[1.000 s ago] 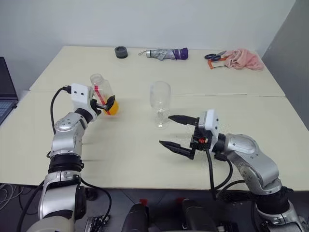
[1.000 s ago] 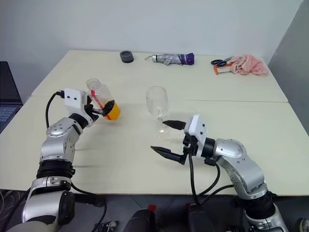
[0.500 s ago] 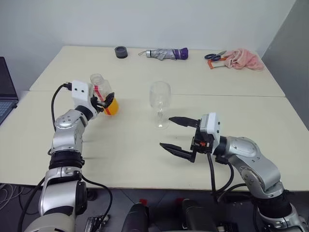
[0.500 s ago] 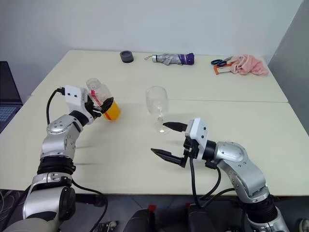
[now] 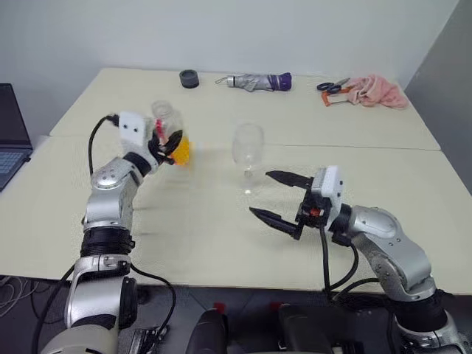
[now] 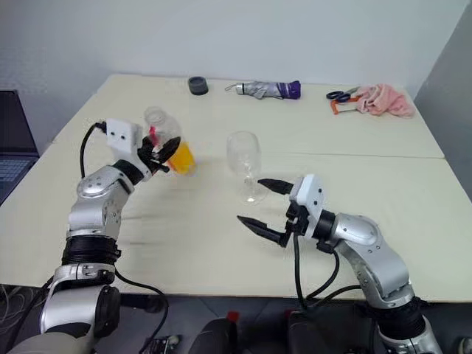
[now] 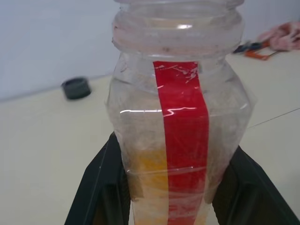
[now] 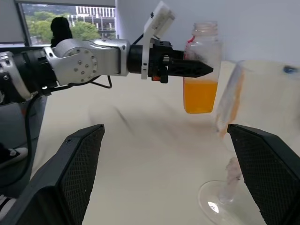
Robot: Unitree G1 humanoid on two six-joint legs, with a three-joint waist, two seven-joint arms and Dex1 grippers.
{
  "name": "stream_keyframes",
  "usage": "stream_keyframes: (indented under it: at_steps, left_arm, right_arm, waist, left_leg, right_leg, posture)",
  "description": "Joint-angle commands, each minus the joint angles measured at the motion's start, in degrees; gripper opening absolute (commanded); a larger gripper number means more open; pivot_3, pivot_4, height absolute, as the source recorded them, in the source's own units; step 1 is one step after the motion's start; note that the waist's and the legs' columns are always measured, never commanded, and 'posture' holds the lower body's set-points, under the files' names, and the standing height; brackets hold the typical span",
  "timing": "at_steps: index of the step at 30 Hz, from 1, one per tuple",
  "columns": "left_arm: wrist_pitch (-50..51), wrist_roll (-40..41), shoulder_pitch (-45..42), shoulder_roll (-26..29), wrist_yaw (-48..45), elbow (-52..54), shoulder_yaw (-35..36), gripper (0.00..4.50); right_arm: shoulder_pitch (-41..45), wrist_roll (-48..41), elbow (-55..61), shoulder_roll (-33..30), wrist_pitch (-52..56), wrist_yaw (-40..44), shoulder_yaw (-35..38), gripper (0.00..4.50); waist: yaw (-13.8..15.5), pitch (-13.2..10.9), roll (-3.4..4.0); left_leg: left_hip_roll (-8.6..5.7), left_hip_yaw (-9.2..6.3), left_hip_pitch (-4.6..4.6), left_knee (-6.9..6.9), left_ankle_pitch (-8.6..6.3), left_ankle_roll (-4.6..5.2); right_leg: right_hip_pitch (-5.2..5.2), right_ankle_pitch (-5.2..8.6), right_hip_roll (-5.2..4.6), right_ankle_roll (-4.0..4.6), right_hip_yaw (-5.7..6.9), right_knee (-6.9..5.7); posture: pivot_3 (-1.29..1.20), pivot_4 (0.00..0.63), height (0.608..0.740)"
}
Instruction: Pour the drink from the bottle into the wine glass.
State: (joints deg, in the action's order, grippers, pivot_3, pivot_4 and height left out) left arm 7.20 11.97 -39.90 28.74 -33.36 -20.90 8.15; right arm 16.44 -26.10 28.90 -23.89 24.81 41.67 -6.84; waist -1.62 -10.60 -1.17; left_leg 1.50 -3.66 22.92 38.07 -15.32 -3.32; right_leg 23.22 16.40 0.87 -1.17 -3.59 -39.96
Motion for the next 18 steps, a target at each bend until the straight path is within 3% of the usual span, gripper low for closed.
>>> stream_keyframes:
  at_steps: [1, 18]
  left_arm:
    - [-3.8, -3.1, -2.7, 1.7, -1.7, 5.0, -3.0, 1.76]
    - [-28.4, -19.8, -12.5, 4.8, -0.7, -7.7, -13.3, 1.76]
  right_arm:
    - [1.7, -1.8, 3.1, 0.5, 1.0, -2.5, 2.1, 4.50]
    - [5.8, 2.1, 0.1, 4.2, 1.0, -8.1, -1.1, 4.50]
  waist:
    - [-0.1, 0.0, 0.00]
    - [-0.3, 0.0, 0.00]
  left_leg:
    - [-0.02, 0.01, -0.01, 0.00, 0.00, 0.00]
    - [-0.15, 0.13, -0.04, -0.04, -0.01, 0.02]
  right_leg:
    - [0.00, 0.00, 0.01, 0.00, 0.00, 0.00]
    - [0.04, 0.00, 0.13, 0.01, -0.06, 0.01]
  posture:
    - [0.00, 0.150, 0.740]
    - [0.00, 0.150, 0.740]
